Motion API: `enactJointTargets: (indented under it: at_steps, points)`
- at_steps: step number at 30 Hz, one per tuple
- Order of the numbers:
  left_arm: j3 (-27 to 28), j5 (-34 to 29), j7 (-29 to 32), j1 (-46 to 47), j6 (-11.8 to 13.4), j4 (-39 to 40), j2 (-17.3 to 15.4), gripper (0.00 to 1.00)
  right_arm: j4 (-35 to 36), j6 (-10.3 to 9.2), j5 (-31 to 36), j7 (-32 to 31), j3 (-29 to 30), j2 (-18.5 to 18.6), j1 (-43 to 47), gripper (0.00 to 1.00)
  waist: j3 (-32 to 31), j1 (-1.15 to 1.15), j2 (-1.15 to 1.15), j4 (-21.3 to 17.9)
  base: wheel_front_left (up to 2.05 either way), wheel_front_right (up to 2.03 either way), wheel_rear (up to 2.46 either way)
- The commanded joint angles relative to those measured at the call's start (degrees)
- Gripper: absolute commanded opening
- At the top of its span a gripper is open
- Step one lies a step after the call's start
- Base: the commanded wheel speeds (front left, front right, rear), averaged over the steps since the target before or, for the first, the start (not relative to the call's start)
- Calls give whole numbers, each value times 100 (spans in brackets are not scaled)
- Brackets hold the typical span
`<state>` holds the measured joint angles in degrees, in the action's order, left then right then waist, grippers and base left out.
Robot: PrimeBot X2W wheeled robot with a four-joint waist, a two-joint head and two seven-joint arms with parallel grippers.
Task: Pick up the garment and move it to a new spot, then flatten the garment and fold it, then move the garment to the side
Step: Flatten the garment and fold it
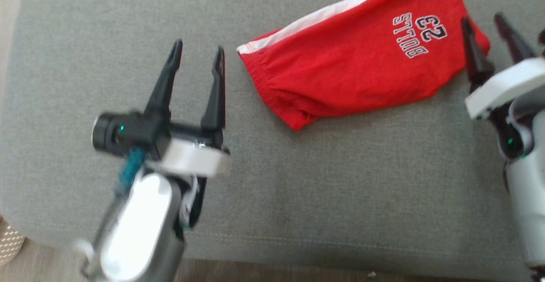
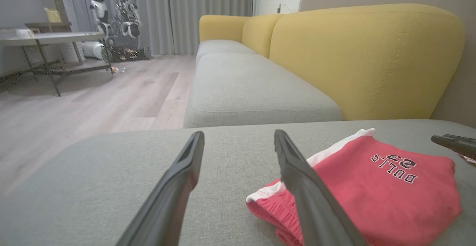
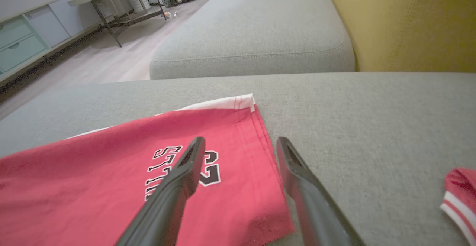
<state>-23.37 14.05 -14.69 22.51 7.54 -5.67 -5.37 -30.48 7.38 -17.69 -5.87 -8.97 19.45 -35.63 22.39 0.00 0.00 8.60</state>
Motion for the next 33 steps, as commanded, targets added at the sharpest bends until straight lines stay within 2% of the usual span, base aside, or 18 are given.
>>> enactJointTargets:
  at_steps: [1, 3, 8, 19, 26, 27, 28, 29, 30, 33]
  points:
    - [207, -383, -30, -199, 202, 482, -55, 100, 185, 11, -55, 79, -60, -42, 102, 100, -171, 0, 0, 14, 0, 0, 0]
    - [101, -959, -30, -561, 506, 892, -15, 100, 10, 11, -76, 100, 61, -4, 194, 100, -268, 0, 0, 152, 0, 0, 0]
    - [-159, -1364, -30, -934, 764, 1094, 32, 100, -504, 11, -23, -43, 285, 207, -12, 100, -298, 0, 0, 484, 0, 0, 0]
    - [-463, -1352, -30, -1072, 891, 1102, 127, 100, -1840, 11, 303, -570, 465, 669, -918, 100, -60, 0, 0, 1062, 0, 0, 0]
    - [-530, -1365, -30, -997, 915, 1054, 146, 100, -2665, 11, 549, -905, 374, 756, -1265, 100, 9, 0, 0, 1194, 0, 0, 0]
    - [-528, -1365, -30, -995, 918, 1040, 143, 100, -2752, 11, 521, -969, 335, 713, -1268, 91, -3, 0, 0, 1189, 0, 0, 0]
    - [-521, -1366, -30, -999, 927, 1026, 137, 100, -2817, 11, 481, -1014, 290, 660, -1263, 51, -27, 0, 0, 1169, 0, 0, 0]
    - [-516, -1368, -30, -1007, 937, 1015, 130, 100, -2856, 11, 440, -1036, 234, 615, -1253, 17, -49, 0, 0, 1146, 0, 0, 0]
    - [-512, -1366, -30, -1015, 942, 1005, 124, 100, -2878, 11, 385, -1045, 175, 562, -1234, 0, -82, 0, 0, 1112, 0, 0, 0]
    - [-504, -1364, -30, -1045, 953, 998, 96, 100, -2835, 11, 175, -950, 46, 437, -1158, 0, -202, 0, 0, 965, 0, 0, 0]
